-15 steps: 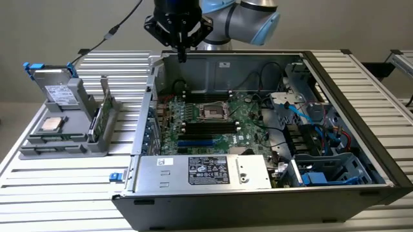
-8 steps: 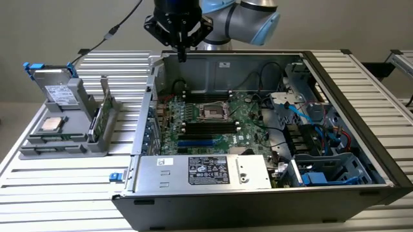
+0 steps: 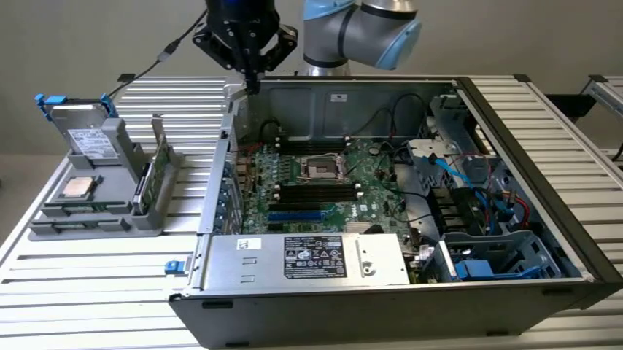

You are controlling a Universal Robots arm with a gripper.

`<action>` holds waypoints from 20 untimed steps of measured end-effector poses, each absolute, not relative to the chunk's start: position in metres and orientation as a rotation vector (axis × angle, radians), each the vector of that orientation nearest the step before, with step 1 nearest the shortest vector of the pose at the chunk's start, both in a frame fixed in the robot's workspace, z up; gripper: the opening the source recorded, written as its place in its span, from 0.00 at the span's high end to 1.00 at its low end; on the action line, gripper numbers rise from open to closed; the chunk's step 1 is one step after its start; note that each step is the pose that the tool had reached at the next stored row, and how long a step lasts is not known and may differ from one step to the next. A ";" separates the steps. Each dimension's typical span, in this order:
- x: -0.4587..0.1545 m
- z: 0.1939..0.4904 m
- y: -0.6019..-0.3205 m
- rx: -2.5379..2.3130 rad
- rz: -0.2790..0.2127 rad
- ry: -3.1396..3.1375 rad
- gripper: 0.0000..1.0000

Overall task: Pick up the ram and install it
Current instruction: 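Reach for the ram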

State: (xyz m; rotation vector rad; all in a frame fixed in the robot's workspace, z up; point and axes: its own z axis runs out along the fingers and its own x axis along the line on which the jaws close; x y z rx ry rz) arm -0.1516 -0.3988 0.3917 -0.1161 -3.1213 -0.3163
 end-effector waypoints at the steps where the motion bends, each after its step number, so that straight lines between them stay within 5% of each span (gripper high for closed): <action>1: -0.156 0.391 -0.399 -0.116 -0.316 -3.119 0.90; 12: -0.204 0.388 -0.399 -0.122 -0.308 -3.073 0.90; 20: -0.221 0.386 -0.394 -0.090 -0.243 -3.067 0.90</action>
